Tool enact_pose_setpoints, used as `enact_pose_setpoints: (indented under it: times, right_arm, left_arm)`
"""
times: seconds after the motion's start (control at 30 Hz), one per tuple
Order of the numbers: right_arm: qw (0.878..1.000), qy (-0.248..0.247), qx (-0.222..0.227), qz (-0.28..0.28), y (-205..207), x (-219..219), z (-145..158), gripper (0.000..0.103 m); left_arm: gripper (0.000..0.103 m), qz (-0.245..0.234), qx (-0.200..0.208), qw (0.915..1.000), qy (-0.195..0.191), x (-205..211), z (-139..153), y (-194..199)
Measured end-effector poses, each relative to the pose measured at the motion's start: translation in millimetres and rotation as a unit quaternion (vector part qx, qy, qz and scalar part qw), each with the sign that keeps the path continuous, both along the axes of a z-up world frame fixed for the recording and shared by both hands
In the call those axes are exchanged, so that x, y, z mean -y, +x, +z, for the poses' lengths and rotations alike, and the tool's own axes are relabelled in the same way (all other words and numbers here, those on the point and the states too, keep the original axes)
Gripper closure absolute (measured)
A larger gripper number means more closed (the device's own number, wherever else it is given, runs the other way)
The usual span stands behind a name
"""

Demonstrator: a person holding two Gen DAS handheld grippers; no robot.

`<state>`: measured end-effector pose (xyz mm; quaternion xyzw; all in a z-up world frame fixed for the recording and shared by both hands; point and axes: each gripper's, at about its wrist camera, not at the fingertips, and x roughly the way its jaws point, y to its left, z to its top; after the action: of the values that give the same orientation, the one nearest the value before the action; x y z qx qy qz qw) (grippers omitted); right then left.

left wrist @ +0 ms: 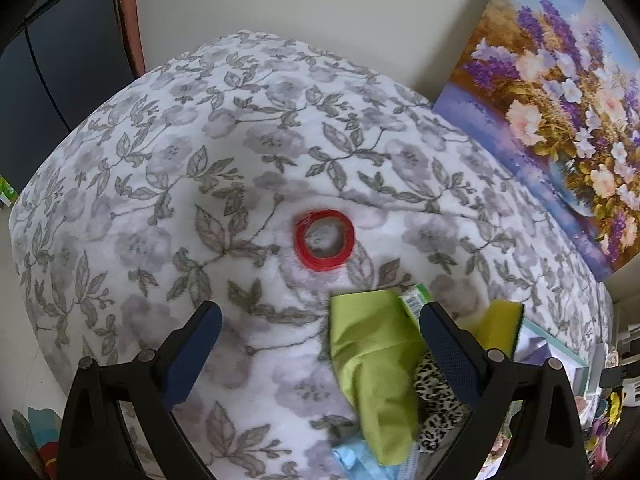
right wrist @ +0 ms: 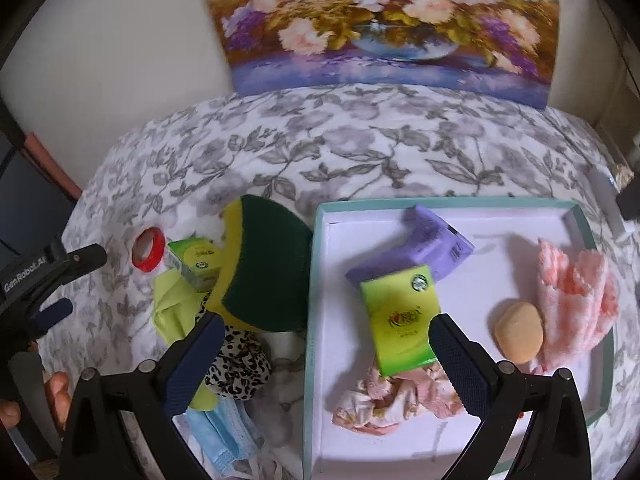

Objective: Organize soft objects
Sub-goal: 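Move both grippers back over the pile toward the yellow-green sponge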

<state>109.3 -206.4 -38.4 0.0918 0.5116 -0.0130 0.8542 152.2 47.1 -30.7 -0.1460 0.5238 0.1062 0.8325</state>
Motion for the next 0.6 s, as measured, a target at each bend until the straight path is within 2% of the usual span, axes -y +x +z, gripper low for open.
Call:
enact_pose_setpoints:
  times: [0.33,0.5,0.6]
  right_arm:
    - [0.999,0.022,0.035,0.024,10,-13,9,0.000]
    - [0.999,0.024,0.039,0.029,15,-24,8,0.000]
    - [0.999,0.009,0.030,0.038,18,-33,0,0.000]
  left_arm:
    - [0.004,0.019,0.002,0.9994,-0.030,-20,-4,3]
    - [0.004,0.006,-0.012,0.9993,-0.034,-18,-9,9]
    - [0.004,-0.009,-0.031,0.9988,-0.036,-11,-16,14]
